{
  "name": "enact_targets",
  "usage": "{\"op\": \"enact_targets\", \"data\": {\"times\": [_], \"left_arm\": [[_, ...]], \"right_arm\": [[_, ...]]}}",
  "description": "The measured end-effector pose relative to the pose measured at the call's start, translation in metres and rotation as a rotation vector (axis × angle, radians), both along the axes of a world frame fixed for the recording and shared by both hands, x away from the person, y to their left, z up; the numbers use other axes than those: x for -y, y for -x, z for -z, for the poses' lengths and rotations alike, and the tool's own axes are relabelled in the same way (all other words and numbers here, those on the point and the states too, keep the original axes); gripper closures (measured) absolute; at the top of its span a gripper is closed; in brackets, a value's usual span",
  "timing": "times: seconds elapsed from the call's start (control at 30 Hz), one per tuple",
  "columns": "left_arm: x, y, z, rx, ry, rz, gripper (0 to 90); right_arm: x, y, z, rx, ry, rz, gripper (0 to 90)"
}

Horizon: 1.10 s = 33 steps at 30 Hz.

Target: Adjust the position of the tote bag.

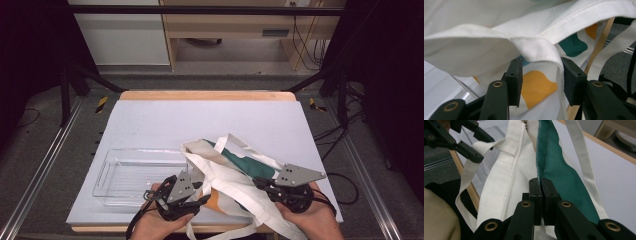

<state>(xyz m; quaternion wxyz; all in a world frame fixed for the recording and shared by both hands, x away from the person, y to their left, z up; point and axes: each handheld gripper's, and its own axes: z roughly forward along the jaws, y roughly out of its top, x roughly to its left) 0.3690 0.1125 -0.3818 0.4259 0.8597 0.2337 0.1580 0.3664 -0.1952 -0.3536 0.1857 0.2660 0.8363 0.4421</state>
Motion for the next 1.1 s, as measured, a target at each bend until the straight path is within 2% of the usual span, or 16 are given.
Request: {"op": "enact_targets", "data": {"times": [0.13,0.53,0.67,0.77,0.93,1.1], "left_arm": [[-0.001,-0.001,-0.013,0.029,0.005,0.003,52.7],[0.0,0.009,-0.024,0.056,0.022,0.025,49.1],[0.005,0.0,-0.026,0.057,0.013,0.025,48.2],[0.008,-0.008,-0.023,0.054,0.015,0.004,47.2],[0.006,-0.014,-0.02,0.048,0.023,-0.023,47.2],[0.012,-0.017,-0.02,0.056,0.024,-0.022,46.5]], "right_arm": [[0.001,0.002,-0.001,0.004,-0.001,-0.002,88.1],[0.006,-0.002,-0.006,0.002,-0.008,0.017,88.1],[0.006,-0.002,-0.008,0.002,-0.006,0.017,88.1],[0.006,-0.001,-0.008,0.001,-0.009,0.018,88.1],[0.009,0.0,-0.01,0.001,-0.015,0.015,88.0],[0.007,0.0,-0.011,0.004,-0.009,0.016,88.0]]}}
